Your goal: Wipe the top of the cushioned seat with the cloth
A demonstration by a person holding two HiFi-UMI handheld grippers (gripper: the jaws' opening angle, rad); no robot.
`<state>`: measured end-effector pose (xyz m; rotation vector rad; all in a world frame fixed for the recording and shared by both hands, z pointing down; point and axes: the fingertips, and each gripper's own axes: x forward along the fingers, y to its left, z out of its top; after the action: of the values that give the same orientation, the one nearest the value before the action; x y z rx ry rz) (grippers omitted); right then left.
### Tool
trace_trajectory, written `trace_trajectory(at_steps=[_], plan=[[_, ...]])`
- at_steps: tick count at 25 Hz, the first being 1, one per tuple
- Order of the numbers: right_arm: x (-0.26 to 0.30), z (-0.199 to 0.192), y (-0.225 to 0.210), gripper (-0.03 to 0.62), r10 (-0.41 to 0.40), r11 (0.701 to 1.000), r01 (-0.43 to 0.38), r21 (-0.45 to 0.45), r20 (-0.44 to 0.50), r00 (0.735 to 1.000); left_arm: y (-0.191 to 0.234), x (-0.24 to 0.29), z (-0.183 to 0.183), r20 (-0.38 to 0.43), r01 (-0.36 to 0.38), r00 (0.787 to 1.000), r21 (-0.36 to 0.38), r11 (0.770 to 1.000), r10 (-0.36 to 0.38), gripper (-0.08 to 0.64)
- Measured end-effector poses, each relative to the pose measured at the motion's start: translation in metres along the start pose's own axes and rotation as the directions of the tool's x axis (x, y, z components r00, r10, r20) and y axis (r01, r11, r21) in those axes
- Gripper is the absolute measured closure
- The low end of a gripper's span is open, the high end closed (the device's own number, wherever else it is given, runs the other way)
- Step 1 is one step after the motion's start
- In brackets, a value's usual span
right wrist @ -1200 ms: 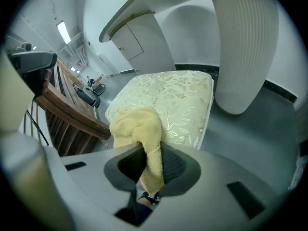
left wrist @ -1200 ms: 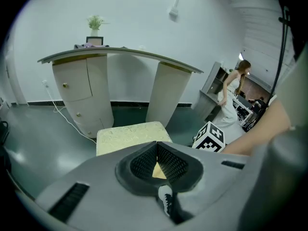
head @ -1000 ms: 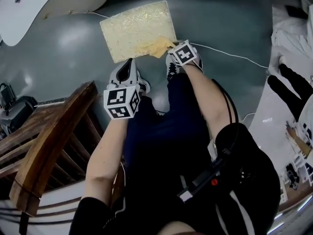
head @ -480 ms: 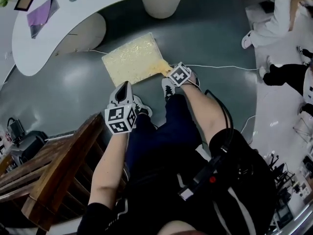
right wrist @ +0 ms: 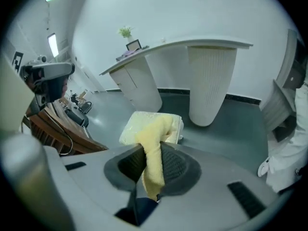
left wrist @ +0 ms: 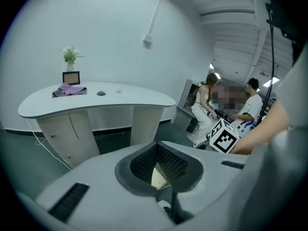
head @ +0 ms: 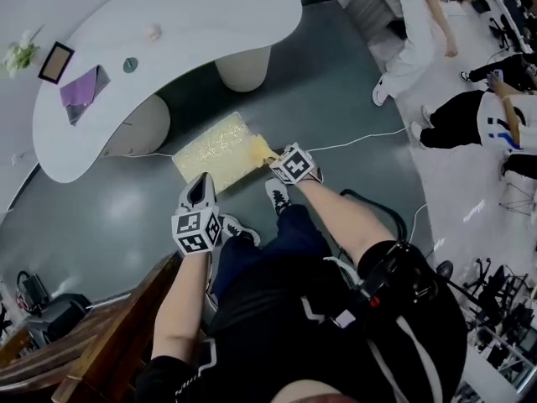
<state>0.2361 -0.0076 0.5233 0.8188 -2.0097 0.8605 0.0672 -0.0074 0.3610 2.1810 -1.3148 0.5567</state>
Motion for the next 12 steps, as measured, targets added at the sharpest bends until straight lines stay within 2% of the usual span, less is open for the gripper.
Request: trace_trajectory(at_steps=[3, 5, 9, 12], plan=[[-0.035, 0.025, 0.012, 0.517, -0.012, 1.0, 0.011, 0.009, 0.071, 0.997, -0.003, -0.021, 0.021, 0.036, 0.035, 0.999, 0.023, 0.999, -0.036, 0.555], [-0.06, 0.041, 0.017, 0.517, -0.027, 1.0, 0.025, 0.017, 0.122, 0.992, -0.006, -0.036, 0.037, 0.07, 0.05, 0.996, 0.008, 0.999, -0.051, 0.555], [-0.11, 0.073, 0.022, 0.517, -0.061, 0.998, 0.052, 0.045, 0.241, 0.969, -0.014, -0.061, 0.075, 0.163, 0.091, 0.982, 0.042, 0.995, -0.096, 0.555], [-0.144, 0.092, 0.035, 0.517, -0.064, 0.998, 0.057, 0.029, 0.301, 0.952, -0.015, -0.081, 0.098, 0.203, 0.108, 0.972, 0.076, 0.991, -0.122, 0.555]])
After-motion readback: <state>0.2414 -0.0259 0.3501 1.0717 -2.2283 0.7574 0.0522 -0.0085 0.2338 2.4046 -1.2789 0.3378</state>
